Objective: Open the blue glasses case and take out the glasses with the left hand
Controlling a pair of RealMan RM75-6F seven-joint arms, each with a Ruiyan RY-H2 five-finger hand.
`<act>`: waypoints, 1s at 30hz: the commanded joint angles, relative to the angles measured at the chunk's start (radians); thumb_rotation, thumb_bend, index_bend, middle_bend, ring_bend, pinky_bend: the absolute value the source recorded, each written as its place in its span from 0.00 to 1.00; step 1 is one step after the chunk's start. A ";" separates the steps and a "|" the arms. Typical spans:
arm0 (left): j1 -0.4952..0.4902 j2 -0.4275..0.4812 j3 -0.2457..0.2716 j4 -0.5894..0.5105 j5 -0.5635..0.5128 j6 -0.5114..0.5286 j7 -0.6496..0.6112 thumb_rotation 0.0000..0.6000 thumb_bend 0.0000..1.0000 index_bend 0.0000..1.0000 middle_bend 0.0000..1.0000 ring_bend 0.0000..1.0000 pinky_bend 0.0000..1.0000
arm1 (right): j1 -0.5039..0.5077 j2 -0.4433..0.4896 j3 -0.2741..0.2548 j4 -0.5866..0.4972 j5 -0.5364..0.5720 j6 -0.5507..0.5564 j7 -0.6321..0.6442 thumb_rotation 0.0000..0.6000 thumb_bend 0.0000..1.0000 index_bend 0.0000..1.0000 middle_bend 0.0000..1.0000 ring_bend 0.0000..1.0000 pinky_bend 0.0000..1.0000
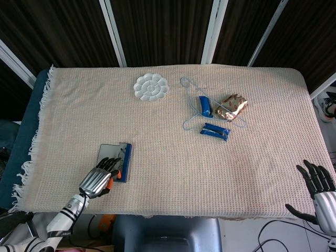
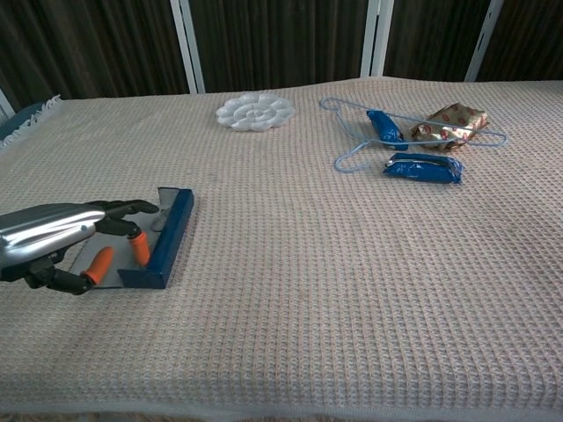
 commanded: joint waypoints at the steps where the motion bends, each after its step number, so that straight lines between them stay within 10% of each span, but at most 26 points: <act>1: -0.016 -0.051 -0.003 -0.010 0.002 0.001 0.023 1.00 0.78 0.35 0.00 0.00 0.00 | -0.002 0.001 0.000 0.002 -0.003 0.006 0.006 1.00 0.13 0.00 0.00 0.00 0.00; 30: -0.121 -0.381 -0.171 0.244 -0.186 0.046 0.247 1.00 0.79 0.24 0.00 0.00 0.00 | -0.025 0.026 0.011 0.025 0.010 0.058 0.099 1.00 0.13 0.00 0.00 0.00 0.00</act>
